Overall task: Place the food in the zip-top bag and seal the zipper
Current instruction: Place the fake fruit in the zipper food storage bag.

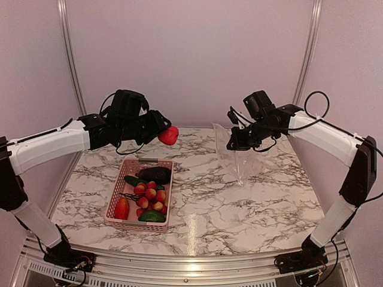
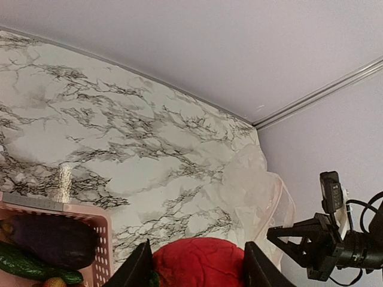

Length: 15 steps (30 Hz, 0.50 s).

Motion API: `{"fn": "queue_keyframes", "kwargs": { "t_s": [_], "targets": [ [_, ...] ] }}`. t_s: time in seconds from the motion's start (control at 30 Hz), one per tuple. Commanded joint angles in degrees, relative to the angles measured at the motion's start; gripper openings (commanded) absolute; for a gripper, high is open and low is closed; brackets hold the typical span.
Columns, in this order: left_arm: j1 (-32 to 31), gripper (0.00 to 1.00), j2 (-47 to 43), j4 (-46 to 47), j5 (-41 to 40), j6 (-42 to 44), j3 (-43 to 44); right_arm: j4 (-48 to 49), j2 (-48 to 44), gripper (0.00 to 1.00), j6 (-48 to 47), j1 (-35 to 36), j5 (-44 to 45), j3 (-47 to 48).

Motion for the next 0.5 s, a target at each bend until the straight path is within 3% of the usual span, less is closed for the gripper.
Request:
{"fn": "queue_keyframes", "kwargs": {
  "t_s": [0.0, 0.47],
  "targets": [
    [-3.68, 0.37, 3.38, 8.75, 4.33, 6.57, 4.0, -0.73, 0.52, 0.0, 2.02, 0.81, -2.27, 3.51],
    [-9.02, 0.36, 12.65, 15.5, 6.6, 9.66, 12.61, 3.52, 1.88, 0.0, 10.62, 1.08, -9.31, 6.39]
  ]
}}
